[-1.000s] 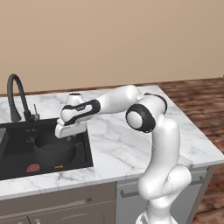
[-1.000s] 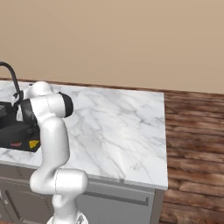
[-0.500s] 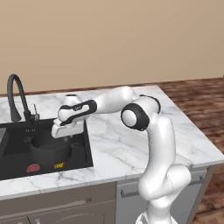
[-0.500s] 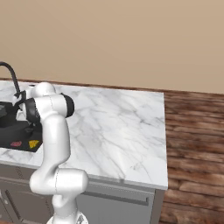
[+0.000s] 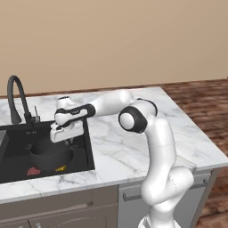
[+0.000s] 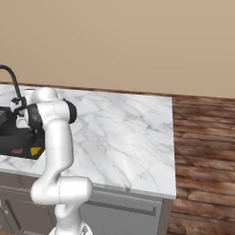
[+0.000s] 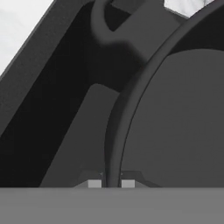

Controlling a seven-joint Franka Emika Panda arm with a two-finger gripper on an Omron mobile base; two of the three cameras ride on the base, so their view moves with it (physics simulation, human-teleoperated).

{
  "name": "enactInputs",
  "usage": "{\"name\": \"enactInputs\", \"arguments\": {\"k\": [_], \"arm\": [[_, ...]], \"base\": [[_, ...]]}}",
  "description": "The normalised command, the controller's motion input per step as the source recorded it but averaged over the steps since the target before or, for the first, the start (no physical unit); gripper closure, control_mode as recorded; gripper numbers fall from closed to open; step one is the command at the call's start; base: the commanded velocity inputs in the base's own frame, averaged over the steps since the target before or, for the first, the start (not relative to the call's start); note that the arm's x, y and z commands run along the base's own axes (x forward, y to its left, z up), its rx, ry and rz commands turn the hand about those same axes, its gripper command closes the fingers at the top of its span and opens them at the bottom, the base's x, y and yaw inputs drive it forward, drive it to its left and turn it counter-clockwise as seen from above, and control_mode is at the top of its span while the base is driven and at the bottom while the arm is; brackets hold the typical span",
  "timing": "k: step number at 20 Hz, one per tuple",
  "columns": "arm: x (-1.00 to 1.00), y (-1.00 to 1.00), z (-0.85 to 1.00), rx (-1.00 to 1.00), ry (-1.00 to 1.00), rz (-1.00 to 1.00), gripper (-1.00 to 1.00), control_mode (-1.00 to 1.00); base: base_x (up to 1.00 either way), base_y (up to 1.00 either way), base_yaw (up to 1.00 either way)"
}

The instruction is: Pick the pot and pot and place them in the sink. Then turn on the water.

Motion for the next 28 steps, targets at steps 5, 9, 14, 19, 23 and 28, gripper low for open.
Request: {"name": "enactInputs", "arguments": {"k": [5, 9, 14, 19, 23, 28], "arm": [[0.00, 0.00, -0.26, -0.08, 0.00, 0.00, 1.00, -1.00], [0.00, 0.00, -0.36, 0.00, -0.04, 0.00, 1.00, -1.00], [0.00, 0.00, -0.29, 0.00, -0.06, 0.00, 1.00, -1.00], [0.09, 0.00, -0.06, 0.00, -0.01, 0.00, 1.00, -1.00], [0.22, 0.00, 0.00, 0.00, 0.00, -0.01, 1.00, -1.00], [0.22, 0.00, 0.00, 0.00, 0.00, -0.03, 1.00, -1.00]], "base": [[0.00, 0.00, 0.00], [0.00, 0.00, 0.00], [0.00, 0.00, 0.00], [0.00, 0.00, 0.00], [0.00, 0.00, 0.00], [0.00, 0.00, 0.00]]}}
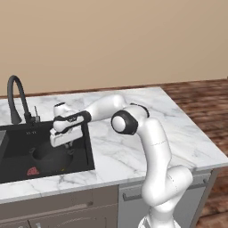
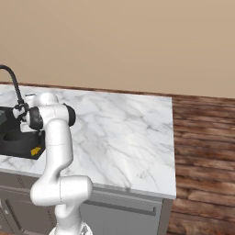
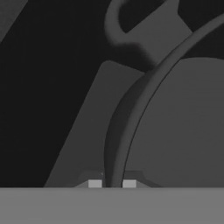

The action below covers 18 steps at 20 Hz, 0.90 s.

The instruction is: Pick the pot and pot and place them in the sink. Then turn on the water.

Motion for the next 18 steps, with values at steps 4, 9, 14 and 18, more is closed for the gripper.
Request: {"name": "enactInputs", "arguments": {"k": [4, 9, 14, 18], "arm": [[0.14, 0.00, -0.04, 0.00, 0.00, -0.03, 1.00, -1.00], [0.03, 0.00, -0.18, 0.00, 0.00, -0.02, 1.00, -1.00], [0.00, 0.02, -0.18, 0.00, 0.00, -0.01, 1.00, -1.00], [0.00, 0.00, -0.14, 0.00, 0.00, -0.01, 1.00, -1.00]], "base": [[0.00, 0.00, 0.00], [0.00, 0.00, 0.00], [0.00, 0.00, 0.00], [0.00, 0.00, 0.00]]}}
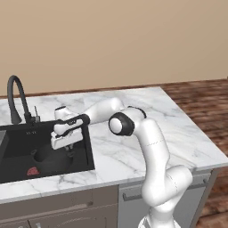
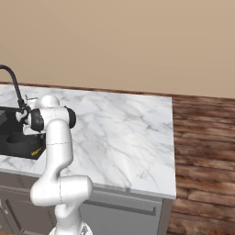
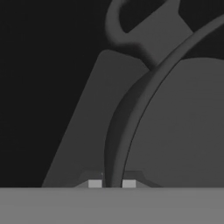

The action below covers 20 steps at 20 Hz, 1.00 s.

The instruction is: Pick the pot and pot and place them in the sink. Then turn on the water.

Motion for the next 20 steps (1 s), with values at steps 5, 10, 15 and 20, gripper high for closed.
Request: {"name": "enactInputs", "arguments": {"k": [5, 10, 15, 20], "arm": [[0.00, 0.01, -0.18, -0.02, 0.00, -0.01, 1.00, -1.00], [0.02, 0.02, -0.23, -0.04, 0.00, -0.01, 1.00, -1.00], [0.01, 0.11, -0.16, -0.01, 0.00, -0.02, 1.00, -1.00], [0.00, 0.09, -0.11, 0.00, 0.00, -0.02, 1.00, -1.00]], "base": [[0.00, 0.00, 0.00], [0.00, 0.00, 0.00], [0.00, 0.00, 0.00], [0.00, 0.00, 0.00]]}}
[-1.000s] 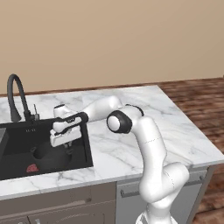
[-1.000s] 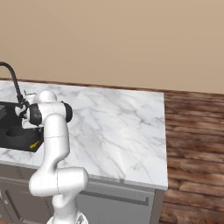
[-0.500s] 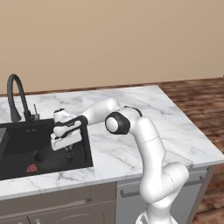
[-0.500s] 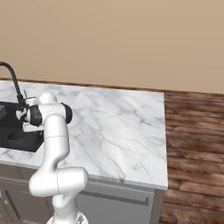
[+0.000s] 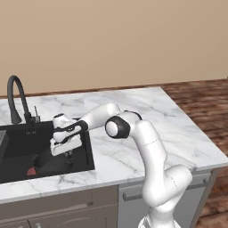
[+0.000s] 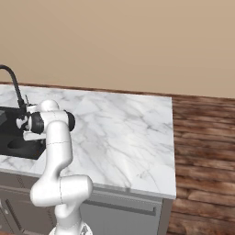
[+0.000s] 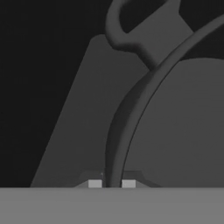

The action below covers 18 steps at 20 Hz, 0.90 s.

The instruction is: Pick the pot and pot and place them in the sink. Then turn on the water.

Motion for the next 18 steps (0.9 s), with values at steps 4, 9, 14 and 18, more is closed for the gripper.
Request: {"name": "enactInputs", "arguments": {"k": [4, 9, 14, 18], "arm": [[0.00, 0.09, -0.11, 0.00, 0.00, -0.02, 1.00, -1.00], [0.00, 0.05, -0.18, 0.00, 0.00, -0.01, 1.00, -1.00], [0.00, 0.00, -0.11, 0.00, 0.00, 0.00, -1.00, -1.00], [0.00, 0.00, 0.05, 0.00, 0.00, 0.00, -1.00, -1.00]], "base": [[0.00, 0.00, 0.00], [0.00, 0.00, 0.00], [0.00, 0.00, 0.00], [0.00, 0.00, 0.00]]}}
